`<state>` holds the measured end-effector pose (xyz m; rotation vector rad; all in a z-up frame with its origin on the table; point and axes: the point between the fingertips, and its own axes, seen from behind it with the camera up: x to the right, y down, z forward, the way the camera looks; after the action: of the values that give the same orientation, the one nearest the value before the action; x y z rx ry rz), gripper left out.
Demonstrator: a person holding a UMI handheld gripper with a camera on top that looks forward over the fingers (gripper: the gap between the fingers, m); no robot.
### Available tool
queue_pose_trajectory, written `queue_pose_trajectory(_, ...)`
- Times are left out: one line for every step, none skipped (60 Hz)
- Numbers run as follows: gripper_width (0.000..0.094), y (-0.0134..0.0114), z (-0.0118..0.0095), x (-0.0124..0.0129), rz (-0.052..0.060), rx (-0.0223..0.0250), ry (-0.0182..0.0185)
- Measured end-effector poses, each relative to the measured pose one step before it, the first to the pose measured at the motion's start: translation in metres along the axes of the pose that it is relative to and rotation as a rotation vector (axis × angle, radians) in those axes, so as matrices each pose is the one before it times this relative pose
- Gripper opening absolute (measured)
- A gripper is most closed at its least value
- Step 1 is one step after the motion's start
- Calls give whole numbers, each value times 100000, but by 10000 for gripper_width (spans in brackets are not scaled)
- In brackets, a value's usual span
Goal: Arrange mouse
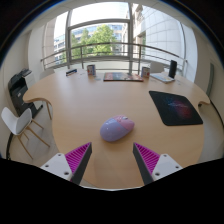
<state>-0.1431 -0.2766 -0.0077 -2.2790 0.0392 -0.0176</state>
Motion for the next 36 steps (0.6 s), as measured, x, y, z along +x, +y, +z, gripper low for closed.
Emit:
queue_pose_trajectory(850,-239,577,-218,223,-189,276)
queue_pose_trajectory(851,-308,535,-201,326,-156,211)
queue_pose_trajectory(851,-291,469,-163,384,-19,370)
queue_pose_trajectory(851,-267,146,-149,349,-23,715)
queue_pose_trajectory(850,-302,436,-40,322,-27,709)
queue_pose_trajectory(849,-242,360,37,241,-238,781)
queue_pose_trajectory(849,-190,323,73,249,-246,765)
queue_pose_trajectory(849,-213,309,15,373,-186,711)
queue_pose_trajectory(850,-242,351,-12,462,-140,589)
queue_pose_trajectory(850,-234,314,-12,498,-224,396)
queue_pose_trajectory(856,-191,283,50,610,-271,524)
queue_pose_trajectory(852,-651,743,612,292,-434,210)
queue_pose_trajectory(844,229,158,-614,614,122,346)
queue_pose_trajectory(845,-133,210,-71,469,-140,111)
queue_pose_trajectory(846,-176,214,-70,450,-130,58)
queue_pose_trajectory(847,-201,212,-125,423,-96,-52)
queue_pose_trajectory(846,-236,211,-123,301,-2,-30)
queue_pose_trajectory(845,-201,197,-91,142,-9,-9)
queue_pose_trajectory(845,-178,209,-96,41,-40,39)
queue_pose_trajectory(844,-186,230,-107,-103,-71,104)
queue_pose_trajectory(843,-221,346,50,-236,-248,143)
queue_pose_trajectory(843,-160,155,-32,-292,-64,191)
queue_pose_trajectory(840,-128,178,-47,-340,-37,267)
queue_pose_trajectory(834,-90,172,-14,-463,-60,268)
queue_pose_trajectory(825,-123,171,-79,-566,-4,182)
queue_pose_trajectory(809,-243,200,-70,-549,499,60)
queue_pose_trajectory(788,-159,180,-91,-296,217,-155)
queue_pose_trajectory(765,-100,162,-107,-91,-43,-355)
queue_pose_trajectory(727,-121,170,-140,212,-41,-462)
queue_pose_trajectory(687,-179,253,-32,164,-111,-209)
queue_pose_trajectory(641,-83,125,49,-148,47,185)
queue_pose_trajectory(593,-103,84,82,-367,38,344)
queue_pose_trajectory(571,-108,99,-43,-336,129,-302)
queue_pose_trajectory(570,-8,27,-88,-155,-109,-514)
queue_pose_trajectory(565,-55,29,-7,-346,-28,-314)
queue_pose_trajectory(559,19,-104,-45,-603,-138,-428)
